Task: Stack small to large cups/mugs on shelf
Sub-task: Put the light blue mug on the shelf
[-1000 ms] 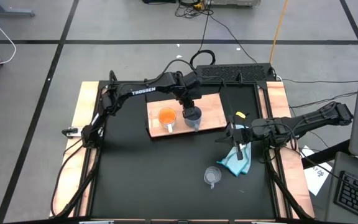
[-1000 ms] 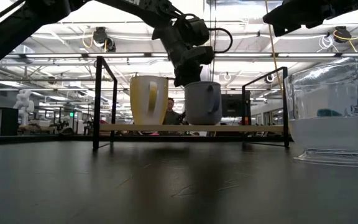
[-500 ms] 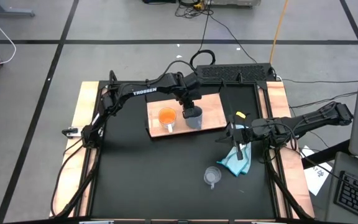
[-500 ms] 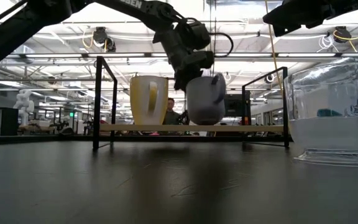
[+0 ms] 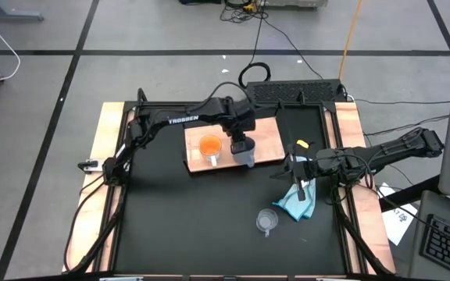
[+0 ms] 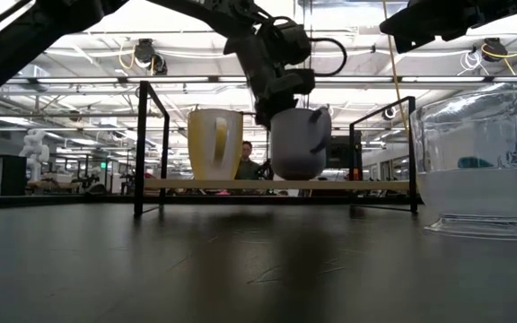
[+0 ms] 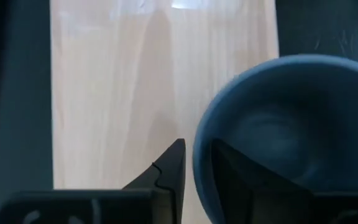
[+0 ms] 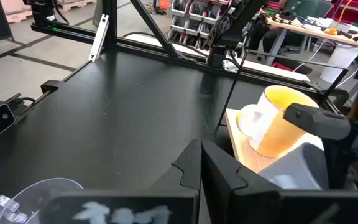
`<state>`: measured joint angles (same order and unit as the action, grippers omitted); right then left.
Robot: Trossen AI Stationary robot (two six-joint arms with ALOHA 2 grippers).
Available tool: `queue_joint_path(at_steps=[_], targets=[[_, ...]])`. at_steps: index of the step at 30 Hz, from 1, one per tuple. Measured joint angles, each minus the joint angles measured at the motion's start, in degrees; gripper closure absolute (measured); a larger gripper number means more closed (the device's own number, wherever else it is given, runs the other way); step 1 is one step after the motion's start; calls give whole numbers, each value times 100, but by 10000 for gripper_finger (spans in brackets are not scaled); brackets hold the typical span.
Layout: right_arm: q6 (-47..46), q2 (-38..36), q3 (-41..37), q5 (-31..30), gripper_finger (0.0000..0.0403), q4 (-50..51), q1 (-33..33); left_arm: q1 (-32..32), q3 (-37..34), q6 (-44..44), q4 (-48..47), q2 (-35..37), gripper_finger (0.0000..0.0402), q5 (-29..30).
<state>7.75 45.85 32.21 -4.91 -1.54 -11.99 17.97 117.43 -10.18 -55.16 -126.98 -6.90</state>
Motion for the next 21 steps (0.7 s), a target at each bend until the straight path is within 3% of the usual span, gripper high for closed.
queue_joint_path(at_steps=[8, 21], targets=[[-1, 2, 0, 0, 403, 0, 0, -242, 4, 24, 2, 7, 321, 553], [-109, 1, 0, 0, 403, 2, 0, -467, 13, 26, -13, 35, 318, 754]])
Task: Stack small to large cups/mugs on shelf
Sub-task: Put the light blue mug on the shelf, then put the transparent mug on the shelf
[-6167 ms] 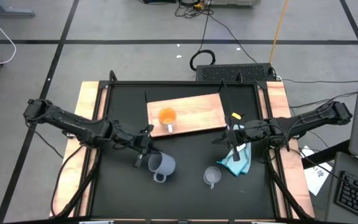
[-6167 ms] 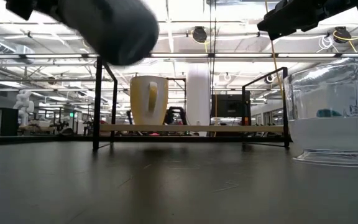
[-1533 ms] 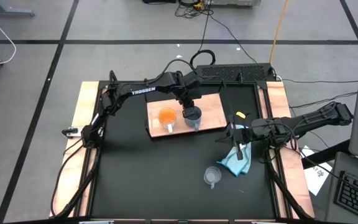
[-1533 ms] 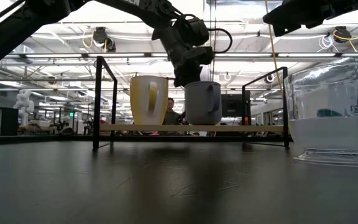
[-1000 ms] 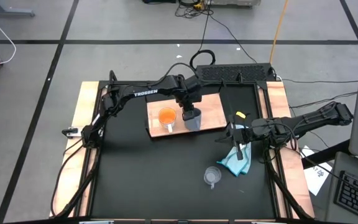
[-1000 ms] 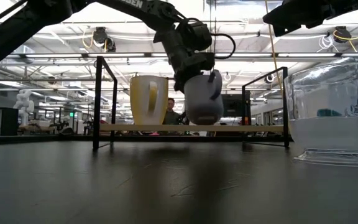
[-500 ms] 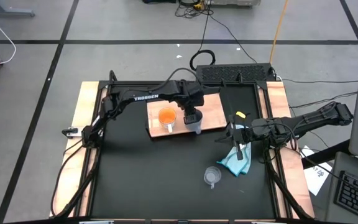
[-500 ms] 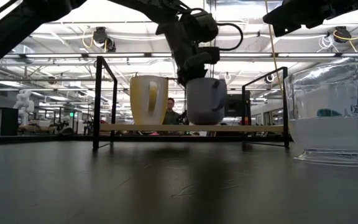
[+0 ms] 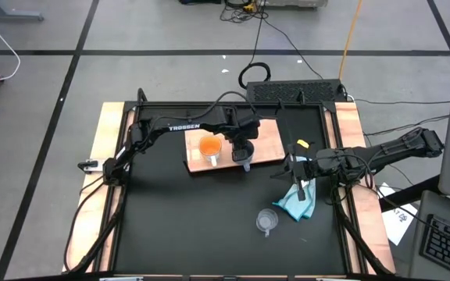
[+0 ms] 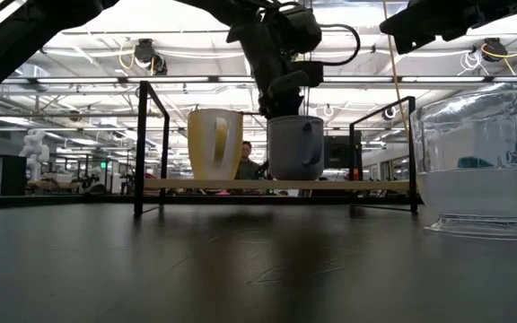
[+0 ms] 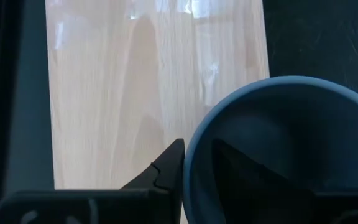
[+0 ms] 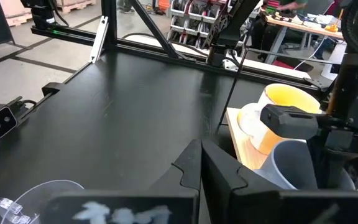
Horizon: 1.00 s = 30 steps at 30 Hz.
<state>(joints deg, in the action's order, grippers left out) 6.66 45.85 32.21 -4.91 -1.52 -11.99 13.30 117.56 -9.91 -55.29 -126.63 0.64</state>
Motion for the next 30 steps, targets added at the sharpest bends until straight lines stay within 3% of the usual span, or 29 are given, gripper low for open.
queue_joint_path(at_steps=[16, 21, 26, 30], targets=[[-1, -1, 4, 22, 403, 25, -1, 15, 7, -142, 1, 702, 318, 18], [0, -1, 4, 22, 403, 58, -2, 17, 7, -31, -388, 1383, 327, 250], [-1, 0, 4, 24, 403, 110, -2, -79, -38, 185, -873, 2172, 392, 323], [0, -1, 4, 26, 403, 143, -2, -236, -578, 300, -762, 3034, 398, 502]])
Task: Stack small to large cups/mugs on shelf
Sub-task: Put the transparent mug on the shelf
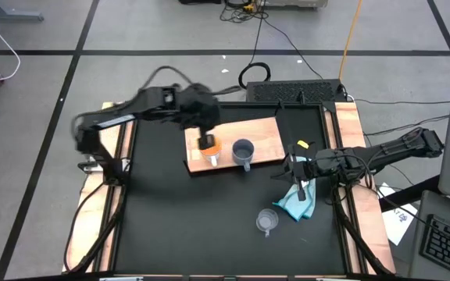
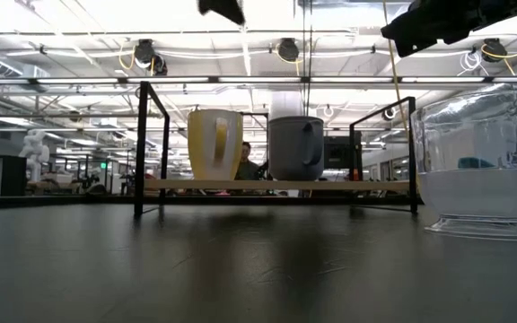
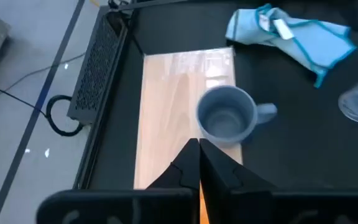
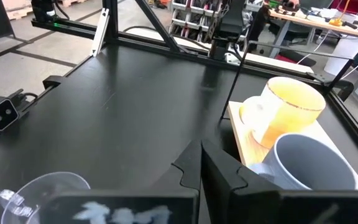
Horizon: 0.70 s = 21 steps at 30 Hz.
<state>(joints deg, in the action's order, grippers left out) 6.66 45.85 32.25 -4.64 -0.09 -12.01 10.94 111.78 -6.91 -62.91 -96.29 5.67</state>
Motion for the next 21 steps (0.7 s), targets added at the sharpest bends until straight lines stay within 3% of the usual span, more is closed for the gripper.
queue_joint_path(at_steps=[5, 16, 21], targets=[[7, 2, 0, 0, 403, -7, 0, -278, -1598, 271, 788, 1375, 400, 285], [97, 2, 0, 7, 403, -68, -9, -1454, -5864, 902, 4235, 4655, 401, 572], [121, 0, 0, 7, 403, -171, -9, -2156, -7535, 1079, 5432, 5649, 401, 1202]])
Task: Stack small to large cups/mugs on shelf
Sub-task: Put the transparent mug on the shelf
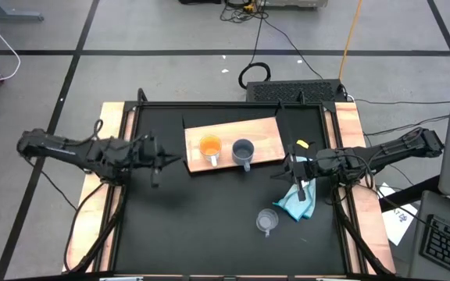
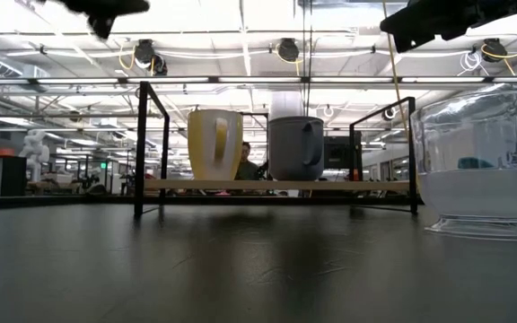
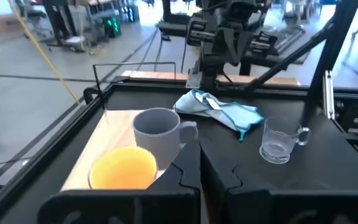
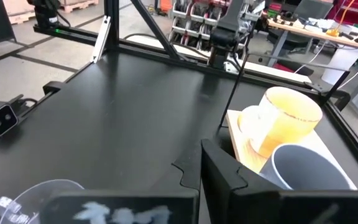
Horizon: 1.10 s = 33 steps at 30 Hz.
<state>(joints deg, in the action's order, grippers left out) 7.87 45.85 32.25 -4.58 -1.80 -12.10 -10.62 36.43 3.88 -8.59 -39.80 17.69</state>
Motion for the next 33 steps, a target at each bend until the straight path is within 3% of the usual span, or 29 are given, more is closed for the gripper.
queue_joint_path(at_steps=[5, 12, 24, 33], targets=[[34, 0, -2, 2, 403, -59, 0, -397, -1229, 175, 846, 667, 401, 407], [43, 0, -2, 1, 403, -147, 0, -506, -2211, 116, 1516, 1301, 401, 421], [141, 0, -2, -31, 403, -186, 0, -506, -3355, -52, 2050, 2362, 401, 452], [205, 2, -375, -35, 403, -818, 3, -506, -3587, -8, 2021, 2458, 401, 291]])
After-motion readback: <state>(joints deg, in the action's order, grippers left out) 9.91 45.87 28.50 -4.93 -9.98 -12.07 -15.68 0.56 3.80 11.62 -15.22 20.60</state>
